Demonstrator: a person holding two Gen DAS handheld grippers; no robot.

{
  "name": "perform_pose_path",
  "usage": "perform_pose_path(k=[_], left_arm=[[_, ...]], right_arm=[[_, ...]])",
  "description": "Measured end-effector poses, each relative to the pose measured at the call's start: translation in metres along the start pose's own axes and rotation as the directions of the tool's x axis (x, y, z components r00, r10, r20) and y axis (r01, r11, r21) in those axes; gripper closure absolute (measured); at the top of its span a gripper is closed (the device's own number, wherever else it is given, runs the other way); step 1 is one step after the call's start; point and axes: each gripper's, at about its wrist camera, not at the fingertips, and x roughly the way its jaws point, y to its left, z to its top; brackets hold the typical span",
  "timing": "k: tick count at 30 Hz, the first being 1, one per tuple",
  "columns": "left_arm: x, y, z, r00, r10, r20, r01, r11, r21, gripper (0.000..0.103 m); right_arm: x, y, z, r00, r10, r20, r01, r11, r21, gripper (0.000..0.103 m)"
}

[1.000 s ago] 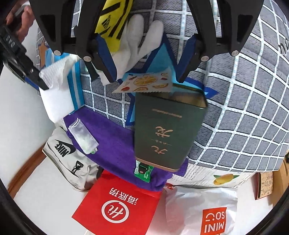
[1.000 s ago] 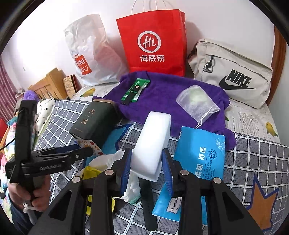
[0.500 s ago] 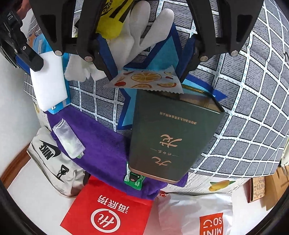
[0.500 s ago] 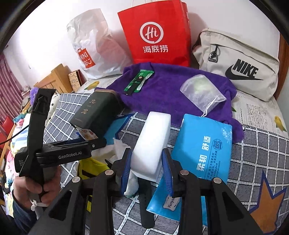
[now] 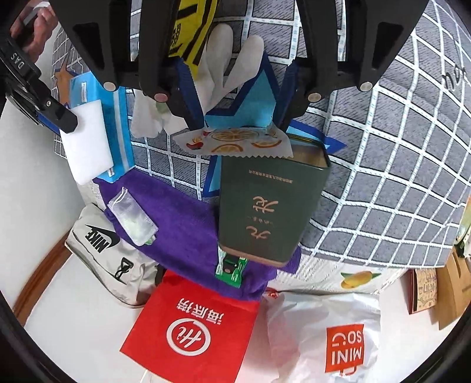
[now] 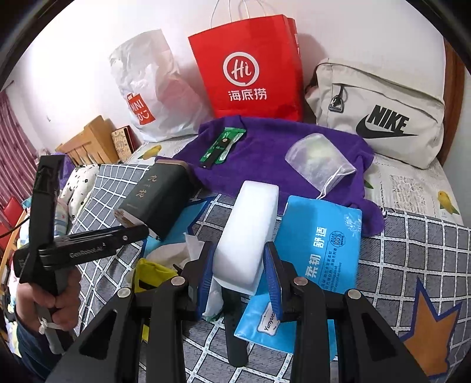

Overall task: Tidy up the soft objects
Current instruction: 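Grasp the orange-print snack packet with the left tool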

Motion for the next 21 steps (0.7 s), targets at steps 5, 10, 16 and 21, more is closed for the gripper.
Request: perform_pose_path(k=[5,10,16,21], left_arm=[[-0.015,-0.001,0.002,1.000,-0.017,0.008,0.017,0.999,0.033,0.057],[-0.030,-0.002,0.006,0.999,-0.037,0.037,0.035,0.998,0.048,0.057],[-0.045,-0.003,0.014,0.996,-0.056,0.067,0.052,0.997,0.060,0.057],[-0.050,-0.006,0.025,0.995,-0.060,0.085,0.054,0.996,0.070,0.057]], right_arm=[[-0.008,0.001,-0.002,1.000,-0.016,0.014,0.015,1.000,0.010,0.069],[-0.012,0.003,0.000,0.999,-0.029,0.017,0.029,1.000,0.010,0.069],[-0.018,0.006,0.005,0.999,-0.043,0.029,0.043,0.999,0.000,0.069],[-0.021,0.003,0.010,0.998,-0.060,0.033,0.059,0.998,0.007,0.069]])
